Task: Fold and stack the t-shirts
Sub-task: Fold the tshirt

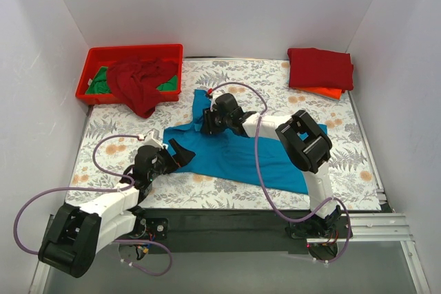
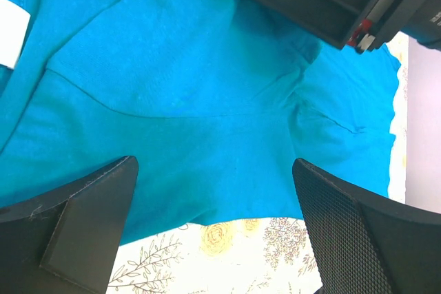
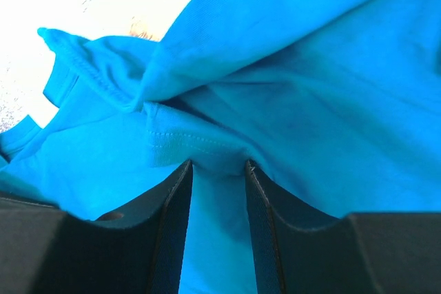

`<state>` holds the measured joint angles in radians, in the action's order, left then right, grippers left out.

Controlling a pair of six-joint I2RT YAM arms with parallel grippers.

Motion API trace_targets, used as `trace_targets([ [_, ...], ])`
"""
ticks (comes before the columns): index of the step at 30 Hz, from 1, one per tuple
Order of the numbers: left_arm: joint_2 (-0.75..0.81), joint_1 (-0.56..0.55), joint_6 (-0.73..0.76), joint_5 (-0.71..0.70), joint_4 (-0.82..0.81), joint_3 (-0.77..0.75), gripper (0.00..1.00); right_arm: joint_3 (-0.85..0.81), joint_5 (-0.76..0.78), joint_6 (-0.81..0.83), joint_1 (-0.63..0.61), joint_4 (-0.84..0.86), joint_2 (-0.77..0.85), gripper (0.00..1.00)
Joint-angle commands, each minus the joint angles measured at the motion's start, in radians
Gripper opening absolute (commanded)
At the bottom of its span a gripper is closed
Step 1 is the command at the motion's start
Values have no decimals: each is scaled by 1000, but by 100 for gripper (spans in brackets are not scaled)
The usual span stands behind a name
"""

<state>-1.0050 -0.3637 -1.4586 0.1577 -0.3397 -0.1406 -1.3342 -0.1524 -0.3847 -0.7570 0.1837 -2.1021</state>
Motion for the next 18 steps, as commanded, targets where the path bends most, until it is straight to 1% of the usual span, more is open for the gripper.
trace_targets([
  [1,23,-7,-6,-26,54,19,95,-31,40,40,21,19,57,44],
  [5,32,-12,-8,-30,62,22,95,-52,48,52,27,5,79,44],
  [9,43,-14,-8,-27,68,24,95,-28,70,58,27,-3,129,44],
  [14,71,-23,-3,-24,100,13,95,73,65,59,25,-3,244,43],
  [18,132,-32,-3,-35,148,1,94,162,63,63,25,-4,338,44],
])
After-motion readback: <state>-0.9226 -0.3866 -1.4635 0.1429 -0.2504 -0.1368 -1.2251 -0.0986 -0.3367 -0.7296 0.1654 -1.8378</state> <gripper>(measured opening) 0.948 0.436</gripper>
